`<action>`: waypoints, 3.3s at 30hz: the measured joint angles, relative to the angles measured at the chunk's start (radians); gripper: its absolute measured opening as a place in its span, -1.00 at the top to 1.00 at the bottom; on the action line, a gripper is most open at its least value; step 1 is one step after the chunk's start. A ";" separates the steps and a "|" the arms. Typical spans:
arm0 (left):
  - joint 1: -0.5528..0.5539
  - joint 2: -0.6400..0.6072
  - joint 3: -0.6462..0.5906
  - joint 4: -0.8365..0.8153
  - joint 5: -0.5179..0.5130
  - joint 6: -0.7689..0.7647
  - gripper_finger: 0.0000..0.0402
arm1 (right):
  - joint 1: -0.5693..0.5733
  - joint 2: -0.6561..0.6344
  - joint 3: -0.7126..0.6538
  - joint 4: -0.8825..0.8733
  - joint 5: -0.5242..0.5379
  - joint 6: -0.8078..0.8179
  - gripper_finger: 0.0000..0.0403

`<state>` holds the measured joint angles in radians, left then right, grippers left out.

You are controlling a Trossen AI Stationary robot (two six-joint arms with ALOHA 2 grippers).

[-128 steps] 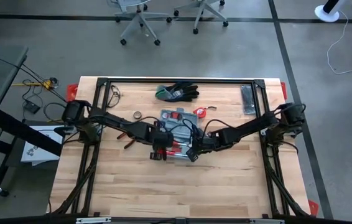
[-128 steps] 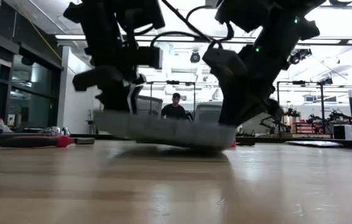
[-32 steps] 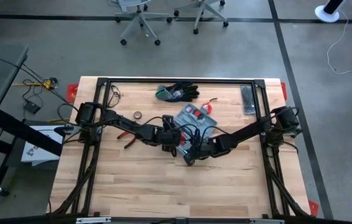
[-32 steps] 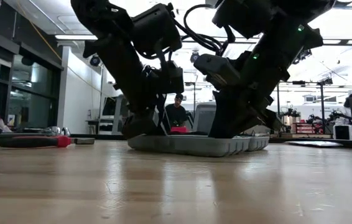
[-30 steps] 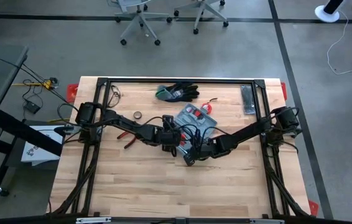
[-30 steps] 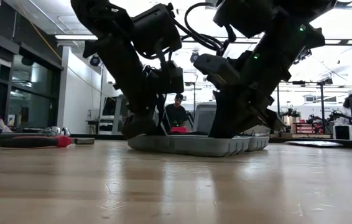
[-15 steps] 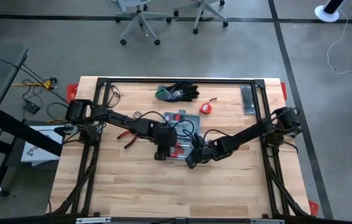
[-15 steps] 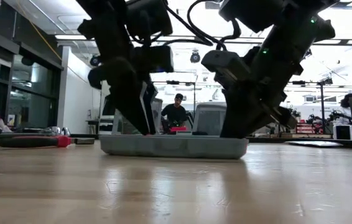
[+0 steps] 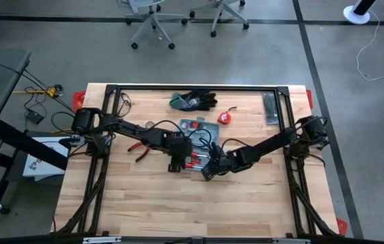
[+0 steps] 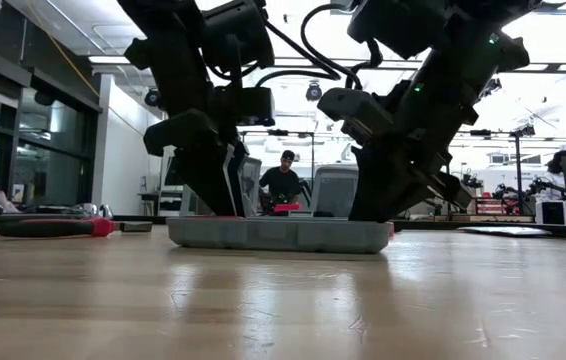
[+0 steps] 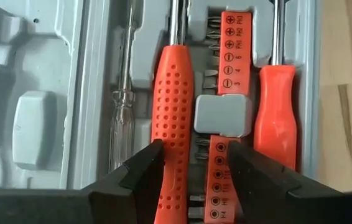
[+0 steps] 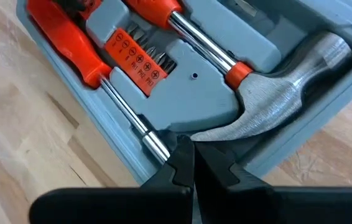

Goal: Prefit tool cases
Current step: Remove the hammer from the gray tool case

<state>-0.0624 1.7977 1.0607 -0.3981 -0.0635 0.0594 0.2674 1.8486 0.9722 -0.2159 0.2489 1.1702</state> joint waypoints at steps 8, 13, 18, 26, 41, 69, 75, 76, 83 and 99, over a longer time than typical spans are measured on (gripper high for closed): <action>0.000 -0.002 0.000 -0.001 0.002 -0.007 0.16 | 0.001 -0.039 -0.005 -0.013 -0.005 -0.018 1.00; 0.000 -0.002 0.000 0.000 0.002 -0.029 0.16 | 0.004 -0.046 -0.005 -0.007 -0.011 -0.018 1.00; -0.001 -0.002 0.001 -0.001 0.002 -0.033 0.17 | 0.022 -0.076 -0.004 0.011 0.032 -0.023 1.00; -0.002 -0.003 0.002 0.000 0.003 -0.057 0.17 | 0.021 -0.154 -0.001 0.001 0.113 -0.025 1.00; -0.002 -0.003 0.002 0.006 0.001 -0.058 0.17 | -0.069 -0.035 0.005 -0.035 -0.024 -0.055 1.00; -0.042 -0.011 -0.155 0.177 -0.292 0.220 -0.13 | -0.069 -0.006 0.000 -0.018 -0.023 -0.070 1.00; -0.041 -0.002 -0.168 0.307 -0.444 0.287 -0.14 | -0.068 -0.005 0.000 -0.004 -0.023 -0.073 1.00; -0.037 0.002 -0.168 0.324 -0.445 0.292 -0.14 | -0.068 -0.005 0.000 -0.004 -0.024 -0.075 1.00; -0.013 0.075 -0.161 0.389 -0.481 0.296 -0.14 | -0.056 -0.005 0.000 -0.004 -0.014 -0.079 1.00; 0.069 0.150 -0.164 0.612 -0.337 0.309 0.22 | -0.037 -0.005 -0.001 -0.004 -0.002 -0.070 1.00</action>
<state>0.0070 1.9472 0.8967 0.2136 -0.4002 0.3683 0.2307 1.8435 0.9714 -0.2203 0.2466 1.1004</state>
